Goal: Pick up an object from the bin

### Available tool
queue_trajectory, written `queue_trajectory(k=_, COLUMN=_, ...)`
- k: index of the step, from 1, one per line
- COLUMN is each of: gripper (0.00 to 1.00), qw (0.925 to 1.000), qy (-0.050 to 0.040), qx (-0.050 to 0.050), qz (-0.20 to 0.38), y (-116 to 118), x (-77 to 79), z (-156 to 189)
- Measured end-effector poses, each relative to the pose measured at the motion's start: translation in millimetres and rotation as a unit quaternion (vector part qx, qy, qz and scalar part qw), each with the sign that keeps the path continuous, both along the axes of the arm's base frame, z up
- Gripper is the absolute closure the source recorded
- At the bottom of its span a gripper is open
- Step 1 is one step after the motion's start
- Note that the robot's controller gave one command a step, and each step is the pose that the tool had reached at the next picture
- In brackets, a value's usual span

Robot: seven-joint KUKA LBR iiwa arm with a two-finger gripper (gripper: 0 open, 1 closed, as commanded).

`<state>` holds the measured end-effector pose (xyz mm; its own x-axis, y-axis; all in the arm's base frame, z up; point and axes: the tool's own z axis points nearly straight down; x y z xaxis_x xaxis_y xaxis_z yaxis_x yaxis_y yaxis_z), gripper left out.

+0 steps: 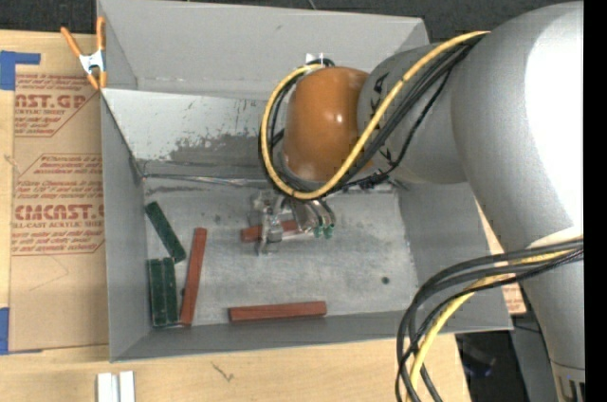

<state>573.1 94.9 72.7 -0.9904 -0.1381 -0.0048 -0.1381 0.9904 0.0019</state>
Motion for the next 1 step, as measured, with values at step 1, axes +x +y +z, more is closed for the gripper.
queue_trajectory(k=1, gripper=1.00, qw=0.9999, qy=0.0001, qx=-0.001, qz=0.011, y=-20.1, x=11.7, z=149.8)
